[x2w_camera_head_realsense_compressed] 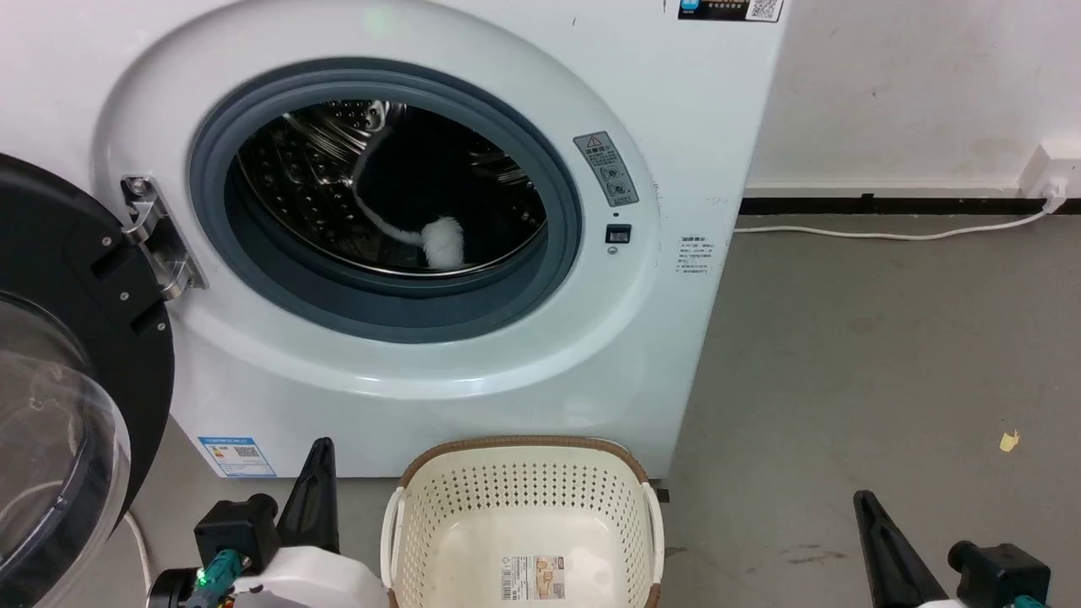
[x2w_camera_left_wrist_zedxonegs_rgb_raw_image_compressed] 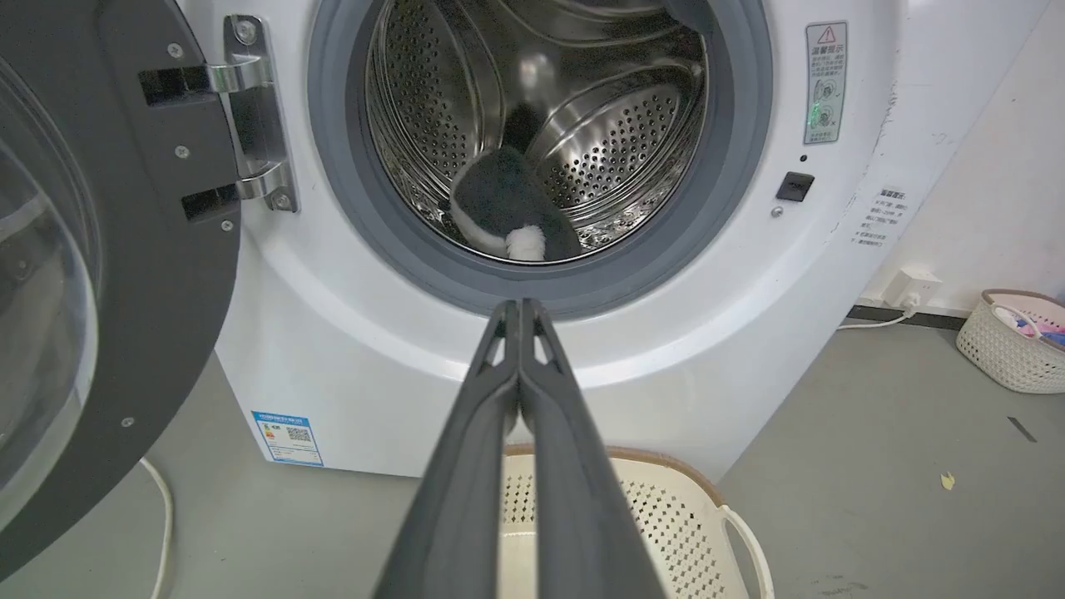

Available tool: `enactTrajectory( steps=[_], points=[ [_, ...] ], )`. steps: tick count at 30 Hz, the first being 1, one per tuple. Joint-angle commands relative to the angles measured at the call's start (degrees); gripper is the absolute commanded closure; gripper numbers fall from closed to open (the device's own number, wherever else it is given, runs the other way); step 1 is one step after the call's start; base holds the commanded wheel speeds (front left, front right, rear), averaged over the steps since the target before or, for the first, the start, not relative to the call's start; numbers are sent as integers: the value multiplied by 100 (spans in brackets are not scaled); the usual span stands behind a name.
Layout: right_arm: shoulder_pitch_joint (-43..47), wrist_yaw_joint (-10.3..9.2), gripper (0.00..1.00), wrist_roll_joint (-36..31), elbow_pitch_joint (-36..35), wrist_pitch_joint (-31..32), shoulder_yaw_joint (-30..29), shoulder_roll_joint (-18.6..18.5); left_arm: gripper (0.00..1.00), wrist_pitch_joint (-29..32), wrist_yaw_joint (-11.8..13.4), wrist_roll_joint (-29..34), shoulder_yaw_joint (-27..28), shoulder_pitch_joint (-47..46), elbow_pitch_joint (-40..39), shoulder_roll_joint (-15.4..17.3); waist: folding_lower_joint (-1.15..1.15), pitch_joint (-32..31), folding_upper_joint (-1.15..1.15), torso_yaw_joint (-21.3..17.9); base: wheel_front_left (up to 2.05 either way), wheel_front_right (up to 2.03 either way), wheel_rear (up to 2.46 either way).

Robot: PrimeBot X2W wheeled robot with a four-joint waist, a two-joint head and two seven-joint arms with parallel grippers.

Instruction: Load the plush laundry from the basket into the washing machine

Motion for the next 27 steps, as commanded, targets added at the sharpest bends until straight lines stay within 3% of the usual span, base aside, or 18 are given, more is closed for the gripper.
enactTrajectory(
  steps=[1,27],
  points=[
    [-102,0,100,-54,-39,16,9,2,100,23,-27,81,33,12,-46,-46,-1,1,0,-8,0,0,0],
    [-257,-1,100,-288,-131,178,36,4,100,254,-195,538,276,27,-206,-229,-1,20,0,-142,0,0,0]
  ],
)
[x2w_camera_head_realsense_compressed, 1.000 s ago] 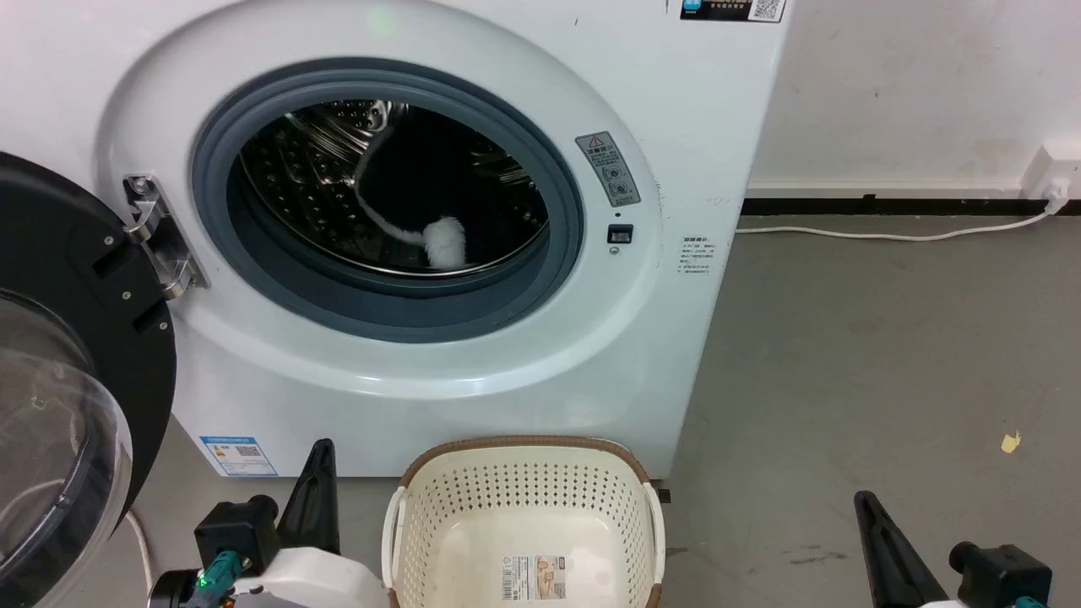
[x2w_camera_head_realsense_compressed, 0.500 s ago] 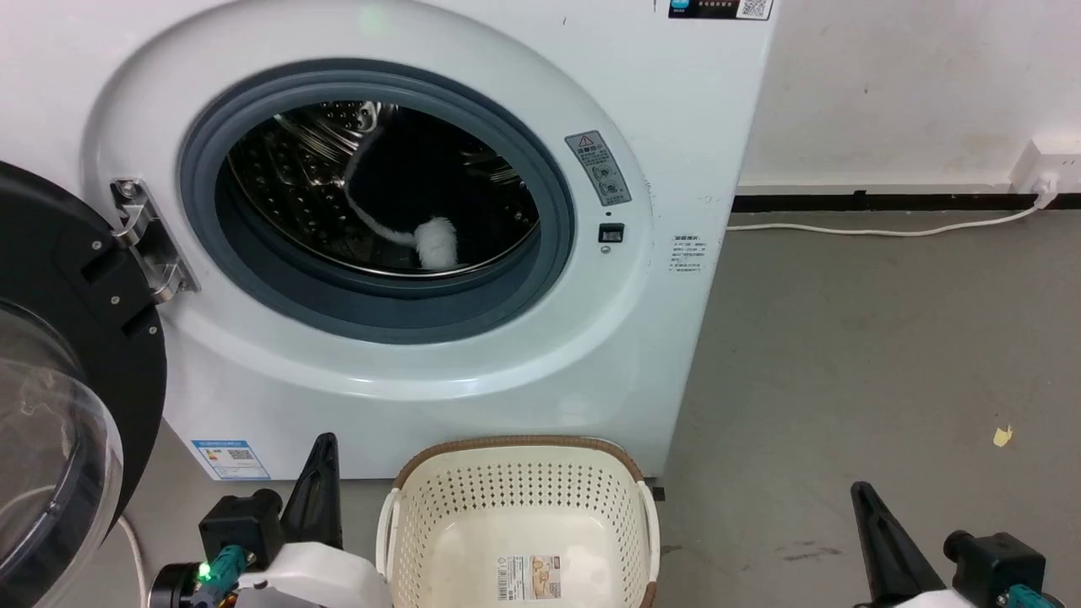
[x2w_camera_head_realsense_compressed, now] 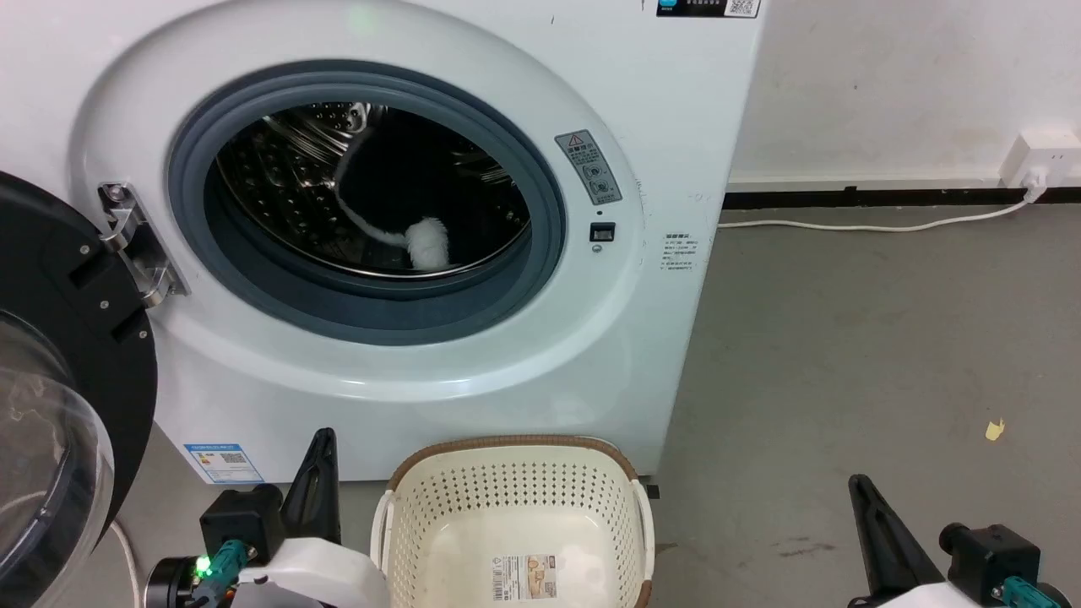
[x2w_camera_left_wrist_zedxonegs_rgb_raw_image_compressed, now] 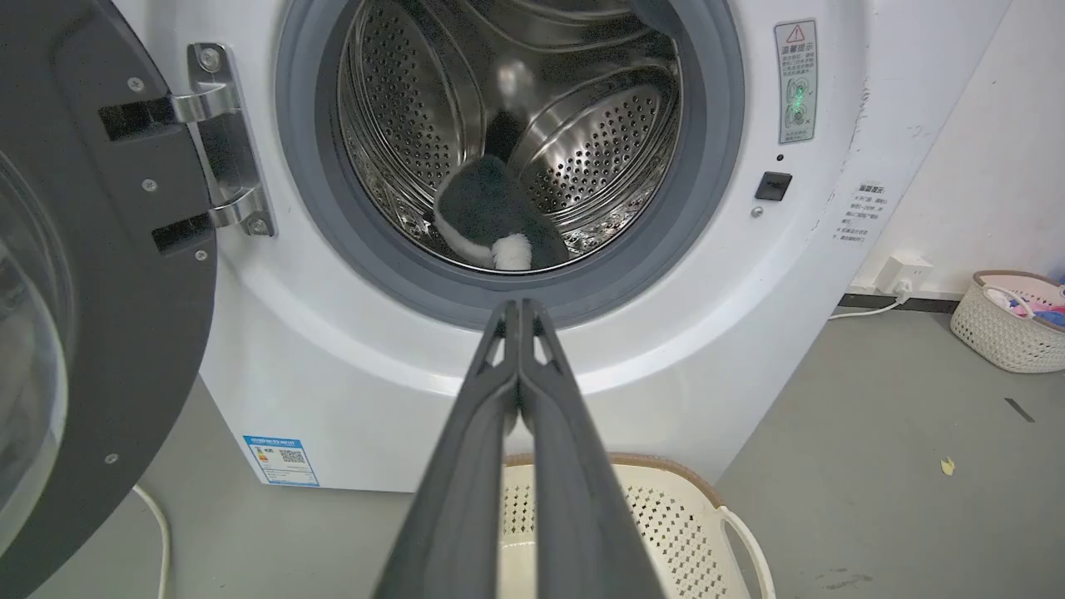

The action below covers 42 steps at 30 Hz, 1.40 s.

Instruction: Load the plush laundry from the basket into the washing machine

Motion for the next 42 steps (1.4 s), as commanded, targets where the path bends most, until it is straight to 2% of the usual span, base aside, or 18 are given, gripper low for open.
enactTrajectory(
  steps=[1,42],
  points=[
    [-121,-1,100,-43,-35,33,14,4,100,28,-36,80,37,28,-37,-41,-1,1,0,-4,0,0,0],
    [-382,-3,100,-437,-189,306,60,7,100,418,-318,849,445,53,-306,-348,-1,32,0,-230,0,0,0]
  ],
)
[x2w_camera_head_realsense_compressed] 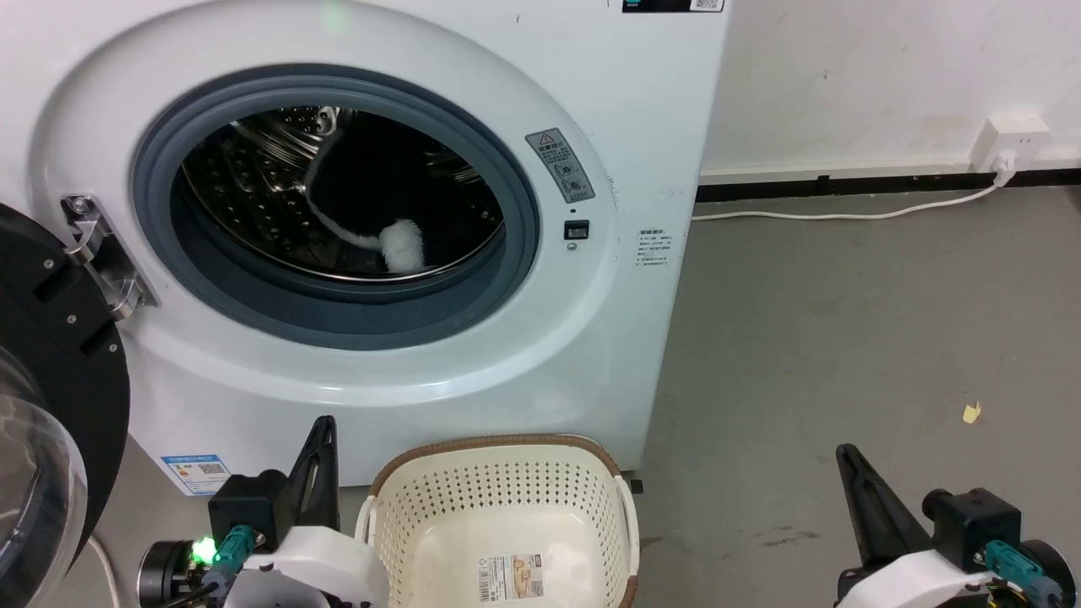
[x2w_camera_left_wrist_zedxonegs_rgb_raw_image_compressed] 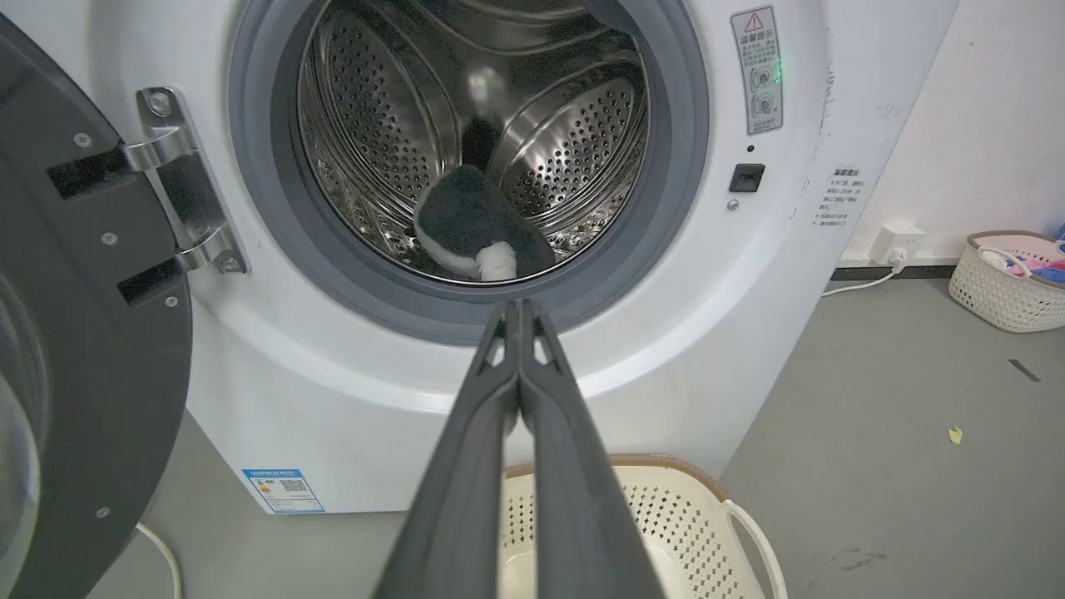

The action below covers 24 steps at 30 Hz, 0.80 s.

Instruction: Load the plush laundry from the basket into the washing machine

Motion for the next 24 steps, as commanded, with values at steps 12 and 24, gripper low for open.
enactTrajectory(
  steps=[12,24],
  points=[
    [-173,-3,100,-171,-85,100,28,8,100,143,-118,309,173,61,-129,-135,0,10,0,-76,0,0,0],
    [-248,-4,100,-284,-129,178,42,9,100,255,-198,529,290,68,-206,-224,0,19,0,-141,0,0,0]
  ],
)
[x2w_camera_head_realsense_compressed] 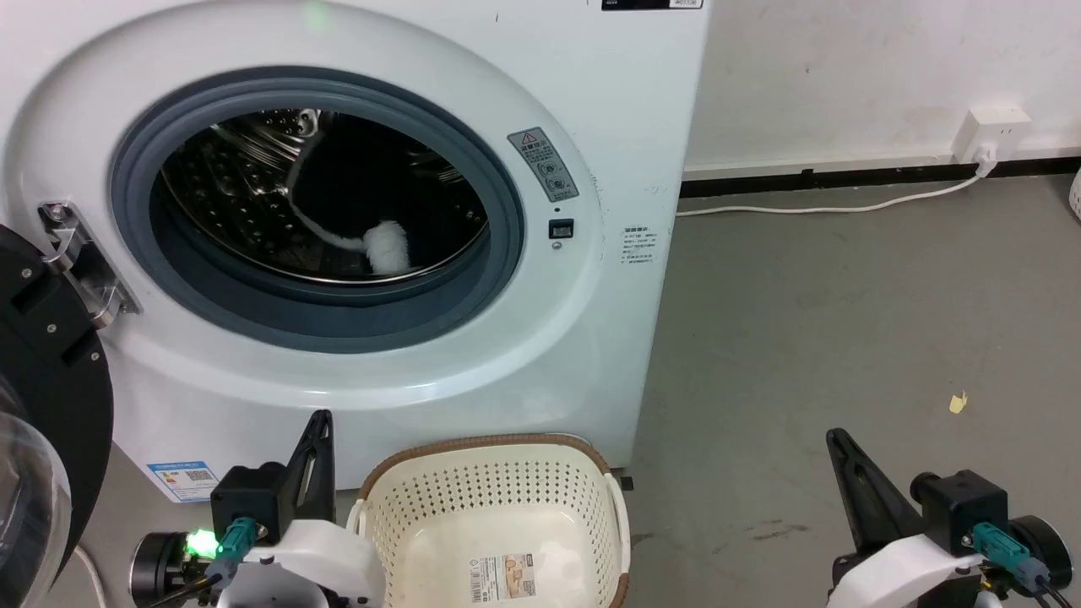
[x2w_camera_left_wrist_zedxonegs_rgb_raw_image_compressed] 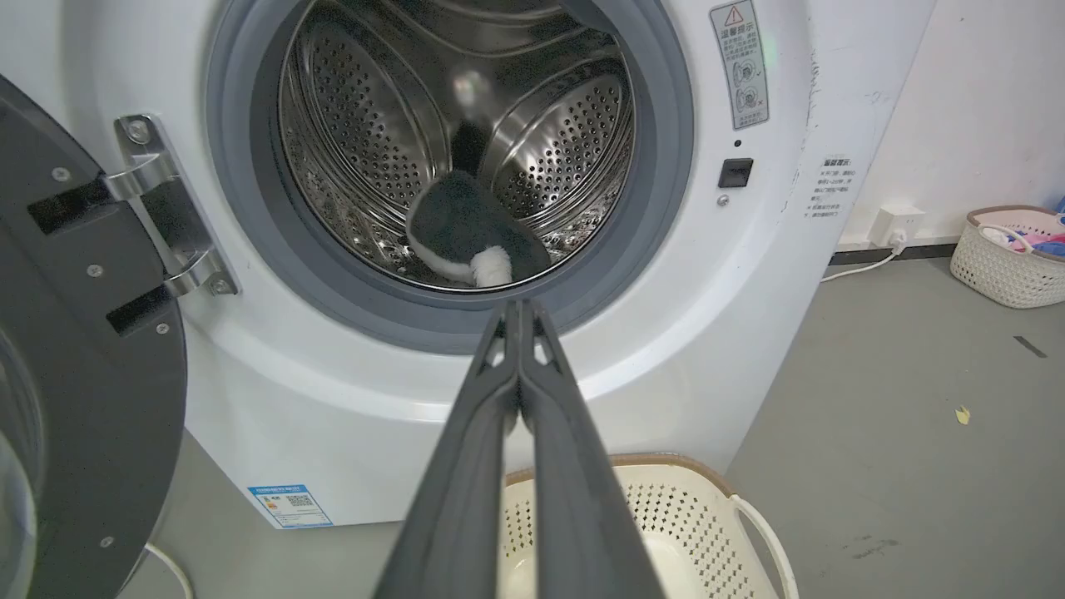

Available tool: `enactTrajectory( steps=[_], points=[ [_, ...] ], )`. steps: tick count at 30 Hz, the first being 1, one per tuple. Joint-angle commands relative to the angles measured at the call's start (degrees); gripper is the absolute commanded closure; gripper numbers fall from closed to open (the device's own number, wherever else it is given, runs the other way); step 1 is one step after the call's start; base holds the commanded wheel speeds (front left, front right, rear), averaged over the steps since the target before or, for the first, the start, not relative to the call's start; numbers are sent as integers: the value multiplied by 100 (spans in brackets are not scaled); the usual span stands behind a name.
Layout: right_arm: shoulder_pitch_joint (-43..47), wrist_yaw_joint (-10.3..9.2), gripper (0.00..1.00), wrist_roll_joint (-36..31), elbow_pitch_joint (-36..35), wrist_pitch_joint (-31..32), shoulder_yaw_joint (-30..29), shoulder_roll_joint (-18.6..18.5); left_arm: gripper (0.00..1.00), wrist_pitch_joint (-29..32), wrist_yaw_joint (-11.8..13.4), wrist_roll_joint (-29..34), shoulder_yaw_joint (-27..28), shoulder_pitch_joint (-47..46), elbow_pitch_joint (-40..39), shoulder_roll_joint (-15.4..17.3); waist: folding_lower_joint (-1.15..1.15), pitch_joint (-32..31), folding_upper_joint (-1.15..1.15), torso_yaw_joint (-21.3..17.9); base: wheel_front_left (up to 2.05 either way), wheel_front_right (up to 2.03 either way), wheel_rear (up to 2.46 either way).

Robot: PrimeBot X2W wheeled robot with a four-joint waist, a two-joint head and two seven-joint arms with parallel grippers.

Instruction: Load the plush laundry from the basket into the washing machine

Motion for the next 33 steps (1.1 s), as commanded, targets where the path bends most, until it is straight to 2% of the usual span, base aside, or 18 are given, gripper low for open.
enactTrajectory(
  steps=[1,13,33],
  points=[
    [-84,-4,100,-54,-43,33,7,10,100,40,-33,84,39,68,-44,-48,0,1,0,-8,0,0,0],
    [-157,-4,100,-164,-86,109,20,11,100,149,-112,299,153,76,-119,-135,0,10,0,-72,0,0,0],
    [-157,-4,100,-164,-86,109,20,11,100,149,-112,299,153,76,-119,-135,0,10,0,-72,0,0,0]
  ],
)
